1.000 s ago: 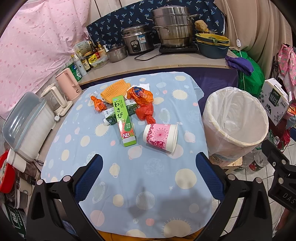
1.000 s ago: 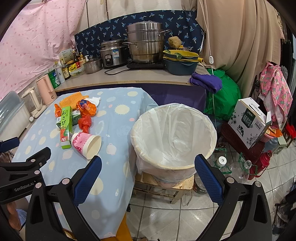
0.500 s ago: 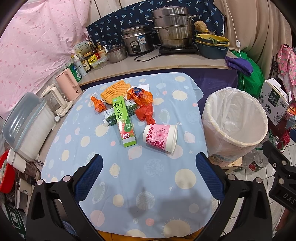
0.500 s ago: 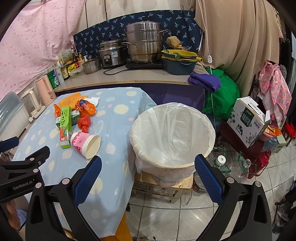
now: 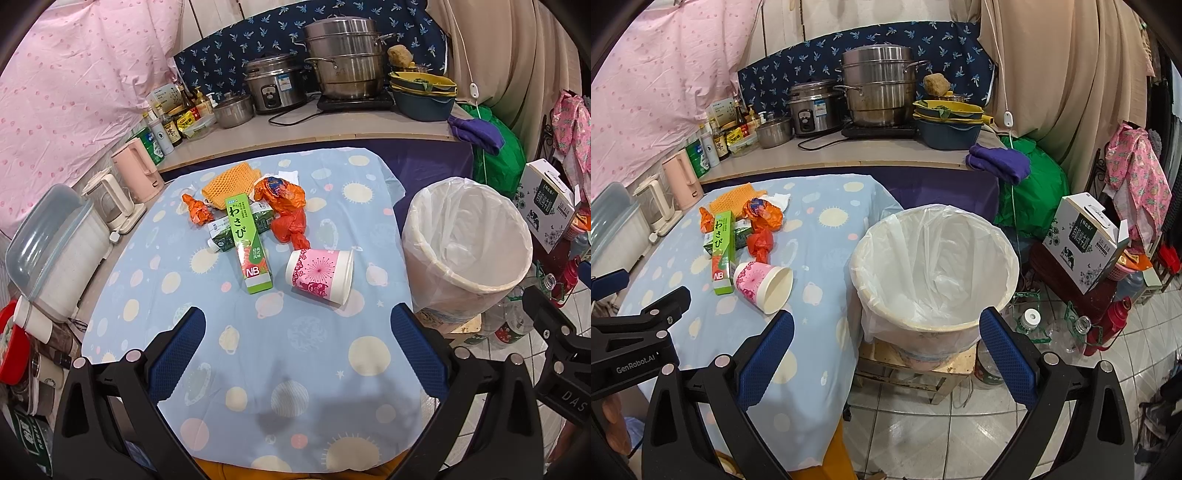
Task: Collect trash
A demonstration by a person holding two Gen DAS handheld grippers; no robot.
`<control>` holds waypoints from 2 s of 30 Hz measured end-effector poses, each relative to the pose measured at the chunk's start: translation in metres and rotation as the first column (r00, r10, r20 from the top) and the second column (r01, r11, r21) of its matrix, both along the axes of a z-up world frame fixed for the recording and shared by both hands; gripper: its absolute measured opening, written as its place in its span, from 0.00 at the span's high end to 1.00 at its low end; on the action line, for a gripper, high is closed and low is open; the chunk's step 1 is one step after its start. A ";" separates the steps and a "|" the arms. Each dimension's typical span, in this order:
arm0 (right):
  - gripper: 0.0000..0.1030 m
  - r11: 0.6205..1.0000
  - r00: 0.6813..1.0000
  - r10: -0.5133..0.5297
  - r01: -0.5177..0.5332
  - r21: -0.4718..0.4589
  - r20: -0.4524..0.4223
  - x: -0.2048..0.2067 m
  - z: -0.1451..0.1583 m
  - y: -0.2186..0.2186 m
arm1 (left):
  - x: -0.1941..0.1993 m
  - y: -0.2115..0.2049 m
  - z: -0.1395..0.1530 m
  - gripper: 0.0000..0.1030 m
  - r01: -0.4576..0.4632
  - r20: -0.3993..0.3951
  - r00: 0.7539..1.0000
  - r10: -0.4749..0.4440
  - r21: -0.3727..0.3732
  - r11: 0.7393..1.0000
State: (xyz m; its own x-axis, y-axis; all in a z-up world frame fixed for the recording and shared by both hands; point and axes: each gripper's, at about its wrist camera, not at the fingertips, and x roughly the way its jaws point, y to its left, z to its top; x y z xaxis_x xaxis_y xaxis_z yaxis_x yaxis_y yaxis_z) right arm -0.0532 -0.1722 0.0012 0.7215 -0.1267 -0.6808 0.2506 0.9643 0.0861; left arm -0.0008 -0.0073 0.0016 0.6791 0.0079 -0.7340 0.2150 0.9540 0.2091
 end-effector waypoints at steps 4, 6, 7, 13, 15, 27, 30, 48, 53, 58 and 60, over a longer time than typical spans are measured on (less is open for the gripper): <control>0.07 1.000 1.000 -0.002 0.002 0.000 -0.001 0.001 -0.002 0.003 | 0.002 -0.002 0.000 0.07 0.002 -0.001 1.000 -0.002 -0.002 1.000; 0.07 1.000 1.000 -0.006 0.006 -0.001 -0.002 -0.002 0.000 0.002 | 0.000 -0.001 0.000 0.07 0.001 0.000 1.000 -0.001 -0.001 1.000; 0.07 1.000 1.000 -0.009 0.009 -0.002 -0.002 -0.006 0.005 -0.006 | 0.004 -0.003 0.002 0.07 0.003 -0.001 1.000 -0.003 -0.003 1.000; 0.07 1.000 1.000 -0.020 0.020 -0.006 -0.009 -0.007 0.009 -0.002 | 0.012 -0.004 0.003 0.07 0.005 -0.007 1.000 -0.006 -0.011 1.000; 0.07 1.000 1.000 -0.021 0.021 -0.006 -0.004 -0.008 0.008 -0.002 | 0.008 0.000 0.004 0.07 0.004 -0.008 1.000 -0.004 -0.018 1.000; 0.07 1.000 1.000 0.008 -0.008 0.009 0.003 0.028 0.001 0.022 | 0.039 0.030 -0.010 0.07 -0.034 -0.030 0.999 0.032 -0.055 0.998; 0.07 1.000 1.000 0.021 -0.021 0.017 -0.011 0.046 -0.009 0.031 | 0.049 0.042 -0.021 0.07 -0.054 -0.046 0.998 0.051 -0.059 0.997; 0.07 0.966 0.968 0.244 -0.236 0.108 -0.061 0.144 -0.080 0.108 | 0.138 0.113 -0.086 0.07 -0.199 -0.184 0.966 0.183 -0.075 0.977; 0.07 0.932 0.932 0.362 -0.362 0.013 -0.029 0.164 -0.091 0.129 | 0.157 0.121 -0.094 0.07 -0.206 -0.202 0.962 0.186 -0.087 0.975; 0.07 0.863 0.863 0.496 -0.502 -0.061 -0.090 0.188 -0.102 0.137 | 0.175 0.125 -0.095 0.07 -0.214 -0.198 0.962 0.190 -0.105 0.971; 0.07 0.838 0.839 0.536 -0.543 -0.064 -0.098 0.196 -0.106 0.140 | 0.182 0.123 -0.097 0.07 -0.207 -0.204 0.962 0.181 -0.112 0.972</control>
